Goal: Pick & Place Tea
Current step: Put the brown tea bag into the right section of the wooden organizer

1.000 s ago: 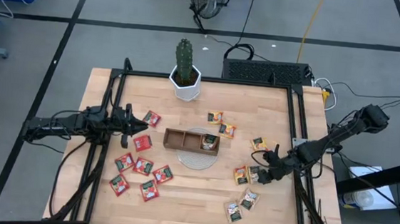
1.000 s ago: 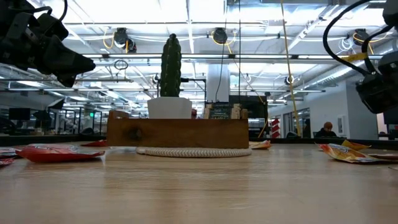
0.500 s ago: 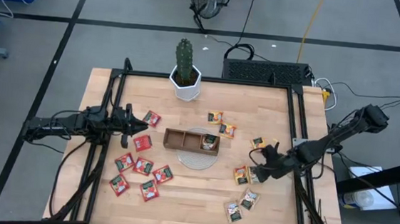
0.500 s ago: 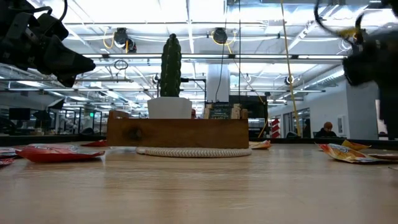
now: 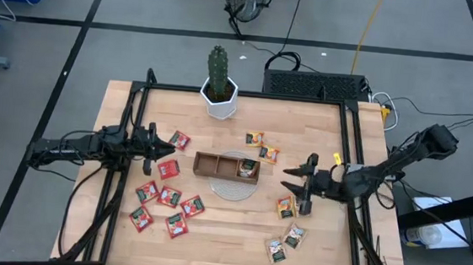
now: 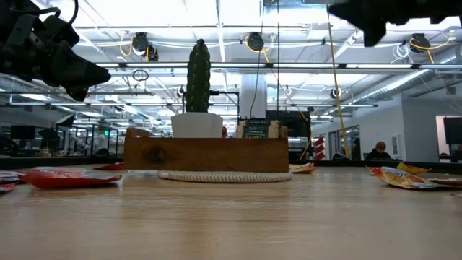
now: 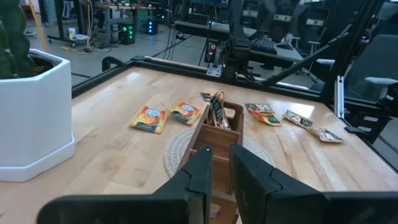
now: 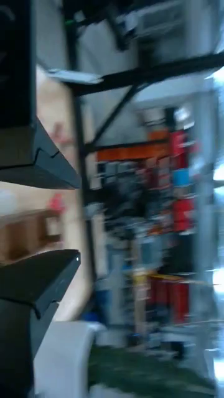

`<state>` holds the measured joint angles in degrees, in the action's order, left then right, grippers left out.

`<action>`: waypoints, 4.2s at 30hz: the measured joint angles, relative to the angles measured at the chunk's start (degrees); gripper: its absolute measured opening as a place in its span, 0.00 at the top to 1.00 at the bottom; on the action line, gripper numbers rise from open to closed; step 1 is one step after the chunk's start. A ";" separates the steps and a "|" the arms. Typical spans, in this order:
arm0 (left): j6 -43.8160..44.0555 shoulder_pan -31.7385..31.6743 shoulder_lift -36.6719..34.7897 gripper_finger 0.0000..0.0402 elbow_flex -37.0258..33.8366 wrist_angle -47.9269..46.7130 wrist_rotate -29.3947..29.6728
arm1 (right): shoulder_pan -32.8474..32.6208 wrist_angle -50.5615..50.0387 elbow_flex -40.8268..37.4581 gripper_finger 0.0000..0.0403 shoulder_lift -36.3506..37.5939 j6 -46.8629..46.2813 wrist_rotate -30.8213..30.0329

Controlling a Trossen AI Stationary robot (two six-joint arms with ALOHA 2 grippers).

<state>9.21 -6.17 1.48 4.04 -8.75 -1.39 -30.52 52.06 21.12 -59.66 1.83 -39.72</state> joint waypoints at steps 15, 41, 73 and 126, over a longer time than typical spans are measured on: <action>0.00 -0.02 0.02 0.86 0.01 0.00 0.02 | 1.05 -55.74 34.95 0.61 -11.14 15.44 -43.11; 0.01 0.00 0.01 0.86 0.00 0.00 0.02 | 15.16 -122.00 45.48 0.48 -25.06 -57.04 26.56; 0.00 -0.01 0.02 0.86 0.00 0.00 0.02 | 1.16 -84.82 12.18 0.40 -23.72 -95.58 37.69; 0.00 0.00 0.81 0.86 -0.01 0.42 0.02 | 3.78 -74.85 26.04 0.46 -16.17 -80.21 33.25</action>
<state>9.21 -6.18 2.28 4.03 -8.34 -1.37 -26.74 -22.79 47.16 -75.83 -78.38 -6.47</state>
